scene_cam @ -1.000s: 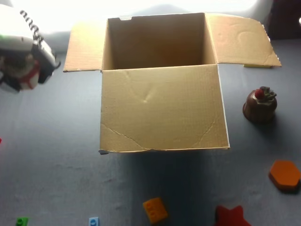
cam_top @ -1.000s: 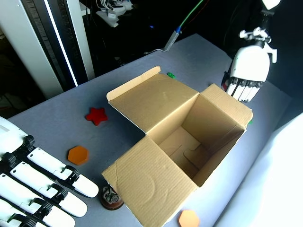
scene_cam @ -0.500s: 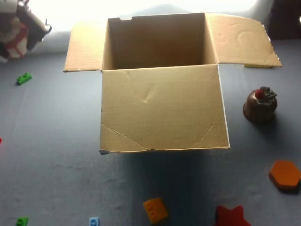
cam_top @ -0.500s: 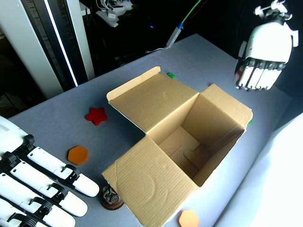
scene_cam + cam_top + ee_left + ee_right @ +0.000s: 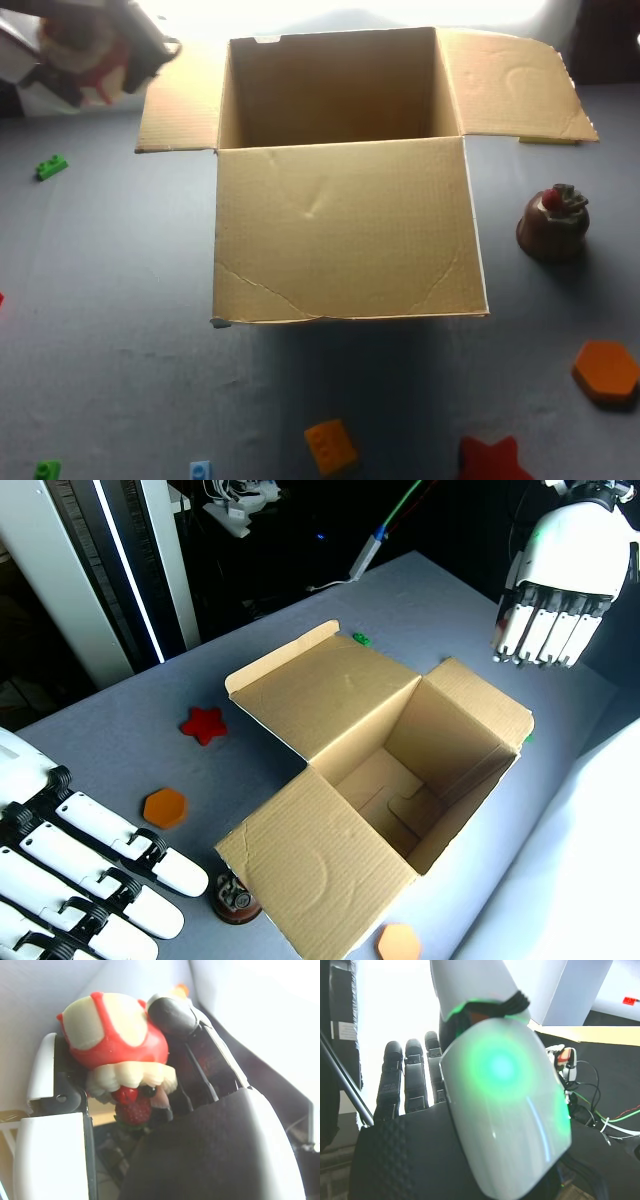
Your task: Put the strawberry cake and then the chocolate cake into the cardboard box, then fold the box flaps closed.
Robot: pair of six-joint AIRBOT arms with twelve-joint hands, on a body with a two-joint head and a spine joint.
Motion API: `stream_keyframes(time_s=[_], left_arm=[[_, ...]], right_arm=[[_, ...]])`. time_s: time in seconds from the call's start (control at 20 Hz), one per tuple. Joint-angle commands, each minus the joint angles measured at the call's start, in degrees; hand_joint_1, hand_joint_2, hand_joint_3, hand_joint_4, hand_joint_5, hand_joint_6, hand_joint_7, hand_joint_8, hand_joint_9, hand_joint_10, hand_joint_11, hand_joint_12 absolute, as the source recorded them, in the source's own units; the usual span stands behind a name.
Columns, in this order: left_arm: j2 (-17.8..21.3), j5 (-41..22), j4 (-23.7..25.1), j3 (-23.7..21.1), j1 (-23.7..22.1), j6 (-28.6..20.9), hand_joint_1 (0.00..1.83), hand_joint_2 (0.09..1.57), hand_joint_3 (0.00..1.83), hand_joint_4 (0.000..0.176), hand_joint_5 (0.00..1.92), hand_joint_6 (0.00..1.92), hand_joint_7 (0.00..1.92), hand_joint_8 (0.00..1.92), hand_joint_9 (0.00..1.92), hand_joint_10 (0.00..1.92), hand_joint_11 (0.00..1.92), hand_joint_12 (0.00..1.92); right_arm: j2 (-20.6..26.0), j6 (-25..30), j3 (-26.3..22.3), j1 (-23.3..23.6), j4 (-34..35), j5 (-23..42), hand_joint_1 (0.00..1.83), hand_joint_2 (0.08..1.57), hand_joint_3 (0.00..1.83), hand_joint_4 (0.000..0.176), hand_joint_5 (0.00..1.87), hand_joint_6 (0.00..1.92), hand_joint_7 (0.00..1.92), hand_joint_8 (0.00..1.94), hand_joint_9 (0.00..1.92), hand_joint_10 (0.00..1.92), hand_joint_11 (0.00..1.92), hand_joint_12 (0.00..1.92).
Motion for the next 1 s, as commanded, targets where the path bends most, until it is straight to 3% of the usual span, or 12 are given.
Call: stream_keyframes(time_s=[0.0,0.05,0.1,0.25,0.35,0.45,0.5,0.55,0.7,0.8,0.95], left_arm=[[-0.1,1.9,-3.8,0.0,-1.3,0.3,1.22,1.18,0.00,0.000,0.82,1.05,0.89,1.36,0.91,1.30,0.81,1.58],[-0.9,1.9,-3.7,0.0,-1.3,0.3,1.21,1.20,0.00,0.000,0.79,1.10,0.88,1.38,0.91,1.27,0.79,1.56],[-1.8,2.0,-3.6,0.0,-1.4,0.3,1.34,1.17,0.00,0.000,0.82,0.97,0.87,1.27,0.93,1.36,0.80,1.54],[-5.0,2.1,-3.6,0.8,-1.5,0.4,1.23,1.17,0.00,0.000,0.84,1.03,0.91,1.33,0.94,1.27,0.84,1.56],[-7.2,2.4,-3.6,1.5,-1.3,0.7,1.20,1.19,0.00,0.000,0.83,1.09,0.86,1.38,0.93,1.31,0.84,1.59],[-8.9,2.7,-3.3,1.5,-0.6,0.9,1.35,1.17,0.00,0.000,0.82,1.00,0.82,1.28,0.92,1.40,0.82,1.57],[-9.5,3.0,-3.3,1.4,-0.2,0.9,1.24,1.18,0.00,0.000,0.84,1.04,0.88,1.32,0.93,1.29,0.83,1.53],[-10.1,3.2,-3.4,1.4,0.1,0.9,1.24,1.18,0.00,0.000,0.84,1.04,0.88,1.32,0.93,1.29,0.83,1.53],[-11.6,3.9,-3.8,0.3,1.5,1.4,1.36,1.16,0.00,0.000,0.83,0.99,0.84,1.25,0.94,1.37,0.84,1.55],[-12.6,4.0,-3.8,0.4,2.3,1.6,1.36,1.16,0.00,0.000,0.83,0.98,0.82,1.29,0.93,1.39,0.84,1.57],[-14.4,4.4,-3.8,1.2,3.8,2.5,1.36,1.17,0.00,0.000,0.83,0.97,0.82,1.30,0.92,1.40,0.83,1.57]], right_arm=[[0.9,-0.3,0.2,0.5,1.9,5.1,1.25,1.00,0.00,0.000,0.02,0.01,0.09,0.00,0.05,0.00,0.00,0.28],[0.8,-0.3,0.2,0.7,3.7,4.3,1.29,0.99,0.00,0.000,0.04,0.01,0.08,0.00,0.04,0.00,0.00,0.23],[0.8,-0.3,0.2,0.9,5.1,3.4,1.30,0.98,0.00,0.000,0.04,0.01,0.06,0.00,0.04,0.00,0.00,0.21],[0.4,-0.3,0.2,1.7,8.8,0.9,1.31,0.98,0.00,0.000,0.04,0.01,0.05,0.00,0.04,0.00,0.00,0.24],[-0.1,-0.3,0.6,2.8,14.2,-3.1,1.28,1.00,0.01,0.000,0.06,0.01,0.04,0.00,0.05,0.00,0.00,0.25],[-1.2,-0.4,1.9,4.1,20.2,-6.6,1.29,1.00,0.01,0.000,0.05,0.00,0.04,0.00,0.02,0.00,0.00,0.13],[-1.3,-0.4,2.2,4.3,22.1,-7.3,1.29,1.00,0.00,0.000,0.03,0.00,0.03,0.00,0.01,0.00,0.00,0.15],[-1.6,-0.4,2.6,4.4,23.8,-7.4,1.29,1.00,0.00,0.000,0.03,0.00,0.03,0.00,0.01,0.00,0.00,0.15],[-3.7,0.4,5.2,4.9,29.4,-9.7,1.30,1.01,0.01,0.000,0.05,0.01,0.05,0.01,0.04,0.01,0.00,0.20],[-5.6,1.0,7.1,4.9,31.3,-11.0,1.33,0.99,0.00,0.000,0.10,0.02,0.09,0.01,0.07,0.02,0.00,0.36],[-8.3,2.6,9.0,4.3,31.9,-11.9,1.31,0.98,0.00,0.000,0.05,0.00,0.08,0.00,0.04,0.00,0.00,0.28]])
